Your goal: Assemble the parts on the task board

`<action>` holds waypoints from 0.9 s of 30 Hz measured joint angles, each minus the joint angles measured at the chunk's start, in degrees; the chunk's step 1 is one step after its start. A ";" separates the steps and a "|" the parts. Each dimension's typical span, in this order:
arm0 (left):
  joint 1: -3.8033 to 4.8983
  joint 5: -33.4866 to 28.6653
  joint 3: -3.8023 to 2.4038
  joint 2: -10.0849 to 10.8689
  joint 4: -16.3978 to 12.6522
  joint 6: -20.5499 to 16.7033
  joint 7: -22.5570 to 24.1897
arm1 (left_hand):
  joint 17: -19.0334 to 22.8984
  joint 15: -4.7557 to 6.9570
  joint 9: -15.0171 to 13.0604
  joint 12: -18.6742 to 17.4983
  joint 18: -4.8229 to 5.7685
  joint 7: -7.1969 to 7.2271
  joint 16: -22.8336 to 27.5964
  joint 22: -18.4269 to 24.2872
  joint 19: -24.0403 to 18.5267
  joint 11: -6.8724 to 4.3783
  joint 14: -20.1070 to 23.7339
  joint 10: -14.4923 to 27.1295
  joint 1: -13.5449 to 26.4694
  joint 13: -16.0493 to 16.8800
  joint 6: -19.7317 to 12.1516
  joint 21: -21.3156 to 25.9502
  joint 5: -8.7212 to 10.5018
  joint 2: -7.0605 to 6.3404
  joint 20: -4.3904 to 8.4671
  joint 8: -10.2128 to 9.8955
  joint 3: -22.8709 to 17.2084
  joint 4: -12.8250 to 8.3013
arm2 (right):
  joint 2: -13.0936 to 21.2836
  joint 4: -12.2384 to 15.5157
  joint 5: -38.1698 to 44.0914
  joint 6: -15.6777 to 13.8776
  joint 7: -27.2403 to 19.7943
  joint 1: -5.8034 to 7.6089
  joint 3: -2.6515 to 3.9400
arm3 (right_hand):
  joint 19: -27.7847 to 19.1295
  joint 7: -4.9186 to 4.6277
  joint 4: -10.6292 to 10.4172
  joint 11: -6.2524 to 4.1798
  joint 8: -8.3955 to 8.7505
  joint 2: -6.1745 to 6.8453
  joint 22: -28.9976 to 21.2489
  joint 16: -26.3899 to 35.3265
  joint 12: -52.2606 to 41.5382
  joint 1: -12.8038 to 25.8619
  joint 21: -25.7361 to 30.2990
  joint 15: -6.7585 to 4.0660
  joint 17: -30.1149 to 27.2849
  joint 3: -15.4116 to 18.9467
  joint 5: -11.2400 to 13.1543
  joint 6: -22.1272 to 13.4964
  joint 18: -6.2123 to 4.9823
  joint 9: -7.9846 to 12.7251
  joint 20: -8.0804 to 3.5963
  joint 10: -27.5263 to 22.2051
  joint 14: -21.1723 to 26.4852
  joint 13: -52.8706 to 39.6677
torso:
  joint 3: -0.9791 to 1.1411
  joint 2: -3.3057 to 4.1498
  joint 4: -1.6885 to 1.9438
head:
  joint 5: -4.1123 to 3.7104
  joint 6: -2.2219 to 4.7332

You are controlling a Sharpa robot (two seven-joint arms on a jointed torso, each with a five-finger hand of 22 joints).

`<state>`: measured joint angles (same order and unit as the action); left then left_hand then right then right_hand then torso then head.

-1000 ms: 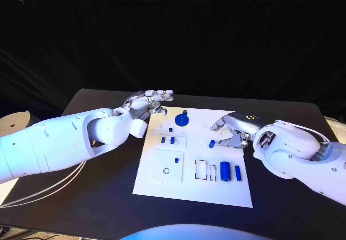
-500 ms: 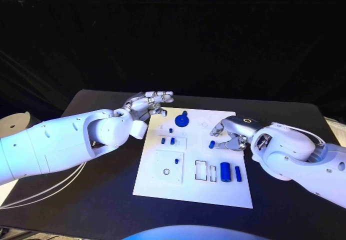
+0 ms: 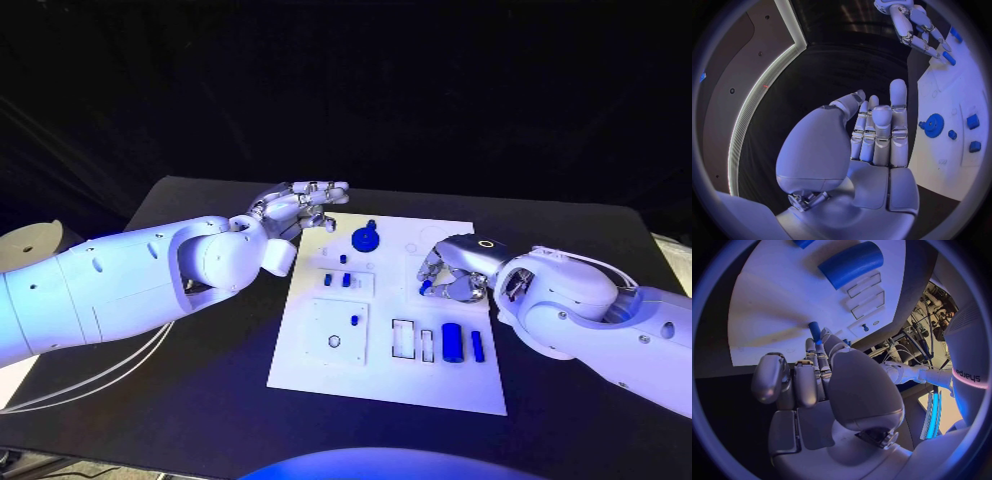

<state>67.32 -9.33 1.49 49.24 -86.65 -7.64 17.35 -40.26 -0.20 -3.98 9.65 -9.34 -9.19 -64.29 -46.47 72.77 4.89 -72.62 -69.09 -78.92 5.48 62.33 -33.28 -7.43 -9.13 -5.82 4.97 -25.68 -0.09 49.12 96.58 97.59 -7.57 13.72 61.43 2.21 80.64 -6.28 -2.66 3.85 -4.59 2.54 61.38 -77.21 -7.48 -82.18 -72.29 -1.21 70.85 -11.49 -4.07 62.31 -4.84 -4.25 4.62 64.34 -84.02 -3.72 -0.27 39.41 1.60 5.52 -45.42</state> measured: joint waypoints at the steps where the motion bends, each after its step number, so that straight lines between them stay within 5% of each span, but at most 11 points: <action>1: 0.00 0.01 0.00 0.00 0.00 0.00 -0.01 | 0.00 0.00 0.00 0.00 0.00 0.00 0.00 0.00 0.00 0.00 0.00 0.00 0.00 0.00 0.00 0.00 0.00 0.00 0.00 0.00 0.00 0.00 | -0.06 -0.15 -0.01 0.14 -0.04 -0.01 -0.01 | 0.00 -0.03 0.01 -0.16 -0.04 0.00 0.00 0.00 0.00 0.00 0.00 0.00 0.00 -0.35 0.00 0.44 0.00 -0.07 0.00 0.33 0.00 0.00 | 0.00 0.00 -0.03 | 0.01 -0.04; 27: 0.00 0.13 0.00 0.07 -0.02 0.00 -0.20 | 0.23 -0.01 0.00 0.32 0.00 0.00 0.00 0.05 0.00 0.00 0.00 0.00 0.00 -0.01 0.00 0.22 0.00 0.00 0.00 0.00 0.00 0.00 | -1.13 -1.14 0.90 -0.14 0.07 -0.33 -0.16 | 0.00 -0.03 -0.09 -0.58 0.15 -0.28 0.62 0.00 0.91 -0.31 0.00 -0.01 0.43 -4.99 0.99 3.85 0.00 -0.26 0.00 4.17 0.00 0.17 | 0.00 -0.06 -0.04 | -0.15 -0.31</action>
<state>67.32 -9.20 1.50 49.31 -86.67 -7.64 17.15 -40.03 -0.21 -3.98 9.97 -9.34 -9.19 -64.29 -46.42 72.77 4.89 -72.63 -69.09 -78.92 5.47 62.33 -33.05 -7.43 -9.13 -5.82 4.97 -25.68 -0.09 47.99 95.43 98.49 -7.71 13.79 61.09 2.05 80.64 -6.31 -2.75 3.28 -4.44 2.26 62.00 -77.21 -6.57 -82.49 -72.29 -1.22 71.28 -16.48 -3.08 66.16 -4.84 -4.50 4.62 68.51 -84.02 -3.55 -0.27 39.35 1.56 5.37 -45.73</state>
